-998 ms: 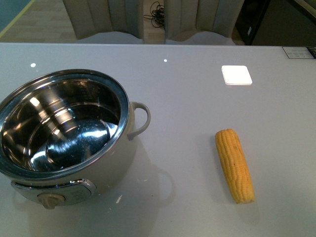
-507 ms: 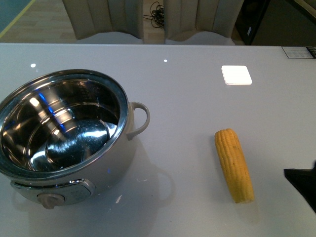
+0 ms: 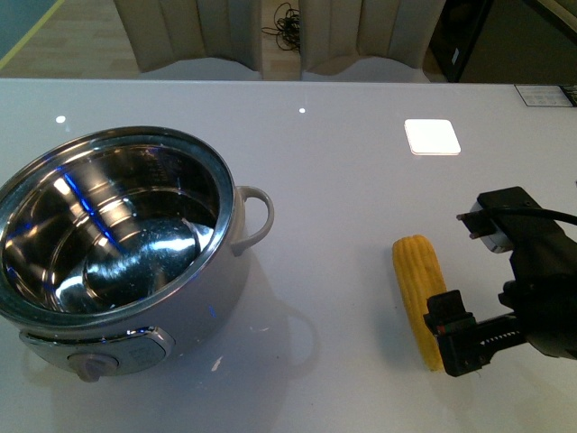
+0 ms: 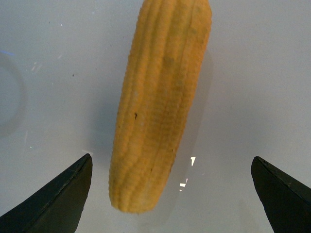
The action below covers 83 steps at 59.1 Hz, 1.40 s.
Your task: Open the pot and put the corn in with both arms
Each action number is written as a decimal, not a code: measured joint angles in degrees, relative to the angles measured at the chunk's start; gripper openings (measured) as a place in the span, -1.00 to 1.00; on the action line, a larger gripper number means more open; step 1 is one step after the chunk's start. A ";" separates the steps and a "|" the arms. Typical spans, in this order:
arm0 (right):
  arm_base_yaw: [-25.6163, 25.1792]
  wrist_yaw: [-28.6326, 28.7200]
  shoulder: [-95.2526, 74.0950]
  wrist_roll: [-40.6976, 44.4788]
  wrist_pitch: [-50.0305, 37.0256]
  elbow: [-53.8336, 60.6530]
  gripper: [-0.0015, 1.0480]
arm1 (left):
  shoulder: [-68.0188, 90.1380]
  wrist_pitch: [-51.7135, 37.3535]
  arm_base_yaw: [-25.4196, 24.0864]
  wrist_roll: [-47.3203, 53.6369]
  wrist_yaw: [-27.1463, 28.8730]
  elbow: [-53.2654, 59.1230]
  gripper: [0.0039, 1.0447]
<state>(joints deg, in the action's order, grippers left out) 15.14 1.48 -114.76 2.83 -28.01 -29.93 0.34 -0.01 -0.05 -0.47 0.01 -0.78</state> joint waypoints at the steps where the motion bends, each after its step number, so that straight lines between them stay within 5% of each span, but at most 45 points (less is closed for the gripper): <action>1: 0.09 0.02 -0.28 0.02 0.00 -0.28 0.83 | -0.02 0.00 0.00 0.00 0.00 0.00 0.87; 31: 2.14 -1.51 -13.84 0.00 2.36 -11.32 0.83 | -0.02 0.00 0.00 0.00 0.00 0.00 0.87; 60: 1.70 1.46 -12.44 1.11 3.43 -10.03 -0.37 | -0.02 0.00 0.00 0.00 0.00 0.00 0.87; 83: -0.72 8.98 6.36 0.72 7.61 -5.46 -0.52 | -0.02 0.00 0.00 0.00 0.00 0.00 0.87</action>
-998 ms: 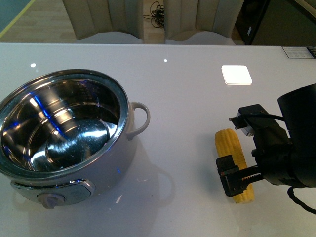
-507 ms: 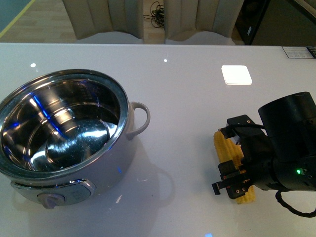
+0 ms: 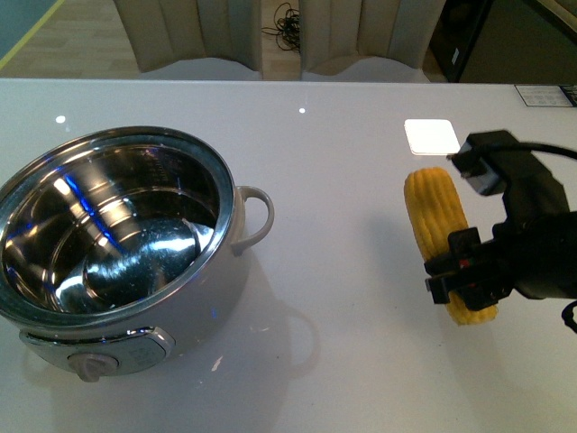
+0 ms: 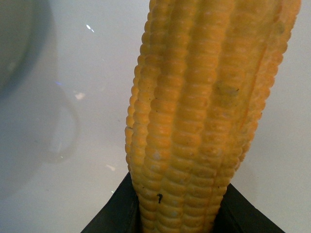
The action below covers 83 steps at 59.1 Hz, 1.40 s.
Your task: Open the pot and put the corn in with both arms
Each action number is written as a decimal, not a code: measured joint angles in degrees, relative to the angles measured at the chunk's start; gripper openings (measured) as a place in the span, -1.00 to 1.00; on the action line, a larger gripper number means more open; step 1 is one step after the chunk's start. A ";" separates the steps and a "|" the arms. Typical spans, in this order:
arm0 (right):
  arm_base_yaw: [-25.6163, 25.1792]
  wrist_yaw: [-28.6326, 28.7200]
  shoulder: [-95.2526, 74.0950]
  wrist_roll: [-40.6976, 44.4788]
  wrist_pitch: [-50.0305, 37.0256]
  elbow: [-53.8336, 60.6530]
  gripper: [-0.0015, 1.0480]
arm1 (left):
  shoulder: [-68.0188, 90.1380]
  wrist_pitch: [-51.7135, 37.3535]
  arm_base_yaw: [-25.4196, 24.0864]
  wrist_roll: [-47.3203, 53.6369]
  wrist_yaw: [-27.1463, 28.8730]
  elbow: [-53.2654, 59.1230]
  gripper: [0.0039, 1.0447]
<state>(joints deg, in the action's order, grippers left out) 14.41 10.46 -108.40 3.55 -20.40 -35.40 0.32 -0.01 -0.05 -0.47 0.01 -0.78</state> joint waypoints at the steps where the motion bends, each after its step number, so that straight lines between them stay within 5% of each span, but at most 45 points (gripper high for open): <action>1: 0.04 0.22 0.55 -0.17 0.15 0.04 -0.52 | 0.00 0.00 0.00 0.00 0.00 0.00 0.87; 43: 12.59 2.86 12.44 -17.62 6.23 -6.21 -0.49 | 0.00 0.00 0.00 0.00 0.00 0.00 0.87; 83: 21.99 3.28 -1.55 -32.85 6.88 -22.53 -0.49 | 0.00 0.00 0.00 0.00 0.00 0.00 0.87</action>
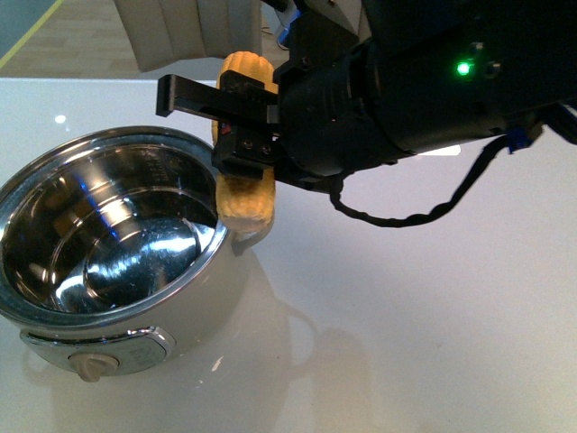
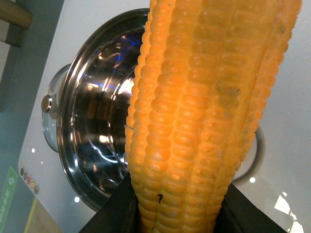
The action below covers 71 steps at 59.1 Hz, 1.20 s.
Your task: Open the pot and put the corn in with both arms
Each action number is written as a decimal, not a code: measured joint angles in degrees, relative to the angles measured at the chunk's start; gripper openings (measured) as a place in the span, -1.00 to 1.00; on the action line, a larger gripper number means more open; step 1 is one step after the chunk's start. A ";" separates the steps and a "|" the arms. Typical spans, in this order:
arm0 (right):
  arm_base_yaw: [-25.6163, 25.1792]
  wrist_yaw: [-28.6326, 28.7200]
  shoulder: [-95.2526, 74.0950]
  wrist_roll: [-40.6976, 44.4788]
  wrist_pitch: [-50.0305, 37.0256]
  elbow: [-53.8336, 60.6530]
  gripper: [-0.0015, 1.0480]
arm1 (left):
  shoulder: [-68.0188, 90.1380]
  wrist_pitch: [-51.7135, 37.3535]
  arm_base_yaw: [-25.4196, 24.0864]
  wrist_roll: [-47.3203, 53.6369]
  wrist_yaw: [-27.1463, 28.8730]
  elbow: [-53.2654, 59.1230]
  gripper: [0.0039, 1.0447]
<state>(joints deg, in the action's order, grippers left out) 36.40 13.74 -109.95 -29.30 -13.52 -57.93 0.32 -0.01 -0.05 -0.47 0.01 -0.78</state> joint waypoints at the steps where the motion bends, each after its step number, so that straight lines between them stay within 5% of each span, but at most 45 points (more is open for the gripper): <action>1: 0.07 0.02 -0.24 -0.22 0.02 -0.28 -0.49 | 0.00 0.00 0.00 0.00 0.00 0.00 0.87; 66: 5.95 -0.59 -19.78 -9.99 10.05 -22.69 -0.41 | 0.00 0.00 0.00 0.00 0.00 0.00 0.87; 71: 6.01 -0.55 -19.78 -10.21 10.08 -23.02 -0.24 | 0.00 0.00 0.00 0.00 0.00 0.00 0.87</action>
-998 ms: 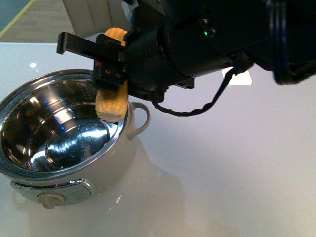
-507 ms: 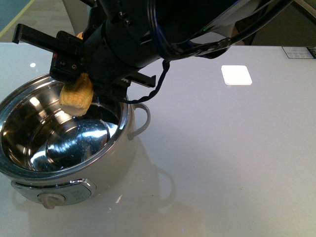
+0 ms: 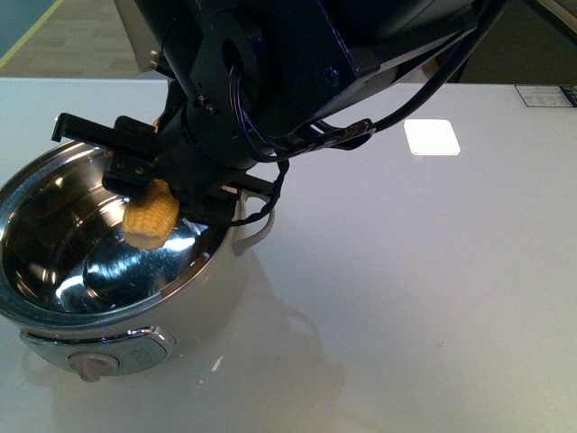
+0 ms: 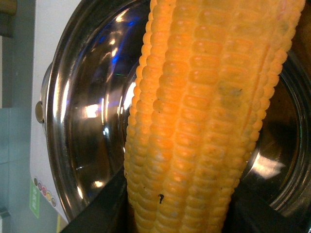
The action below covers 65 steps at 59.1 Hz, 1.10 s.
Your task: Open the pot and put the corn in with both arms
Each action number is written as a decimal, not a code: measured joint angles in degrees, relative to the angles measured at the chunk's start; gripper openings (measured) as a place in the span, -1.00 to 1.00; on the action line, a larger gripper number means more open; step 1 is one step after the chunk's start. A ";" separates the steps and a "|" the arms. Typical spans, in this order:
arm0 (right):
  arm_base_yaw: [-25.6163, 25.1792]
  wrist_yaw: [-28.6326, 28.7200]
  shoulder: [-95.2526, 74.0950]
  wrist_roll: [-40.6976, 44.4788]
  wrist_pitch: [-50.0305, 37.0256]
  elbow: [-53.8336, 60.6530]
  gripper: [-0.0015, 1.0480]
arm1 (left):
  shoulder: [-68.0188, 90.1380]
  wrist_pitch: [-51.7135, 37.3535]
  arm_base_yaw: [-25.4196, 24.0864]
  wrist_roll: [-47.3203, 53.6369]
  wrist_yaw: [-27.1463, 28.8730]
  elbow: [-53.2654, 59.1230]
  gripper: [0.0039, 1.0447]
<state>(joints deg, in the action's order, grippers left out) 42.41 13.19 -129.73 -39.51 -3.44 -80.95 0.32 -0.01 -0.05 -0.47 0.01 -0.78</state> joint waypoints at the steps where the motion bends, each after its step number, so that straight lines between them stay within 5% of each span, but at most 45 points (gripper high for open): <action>1: 0.02 0.00 0.00 0.00 0.02 -0.07 -0.20 | 0.02 0.00 0.00 0.00 0.00 0.00 0.87; 22: 0.31 -0.33 0.00 -1.05 0.37 -0.39 0.84 | 0.00 0.00 0.00 0.00 0.00 0.00 0.87; 46: -5.60 0.70 11.61 -3.26 -4.98 9.22 0.83 | 0.00 0.00 0.00 0.00 0.00 0.00 0.87; 65: -20.37 2.64 32.33 -1.22 -7.76 26.29 0.83 | 0.00 0.00 0.00 0.00 0.00 0.00 0.87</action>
<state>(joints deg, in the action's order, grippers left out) 22.04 15.84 -97.41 -40.73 -11.20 -54.65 0.32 -0.01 -0.05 -0.47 0.01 -0.78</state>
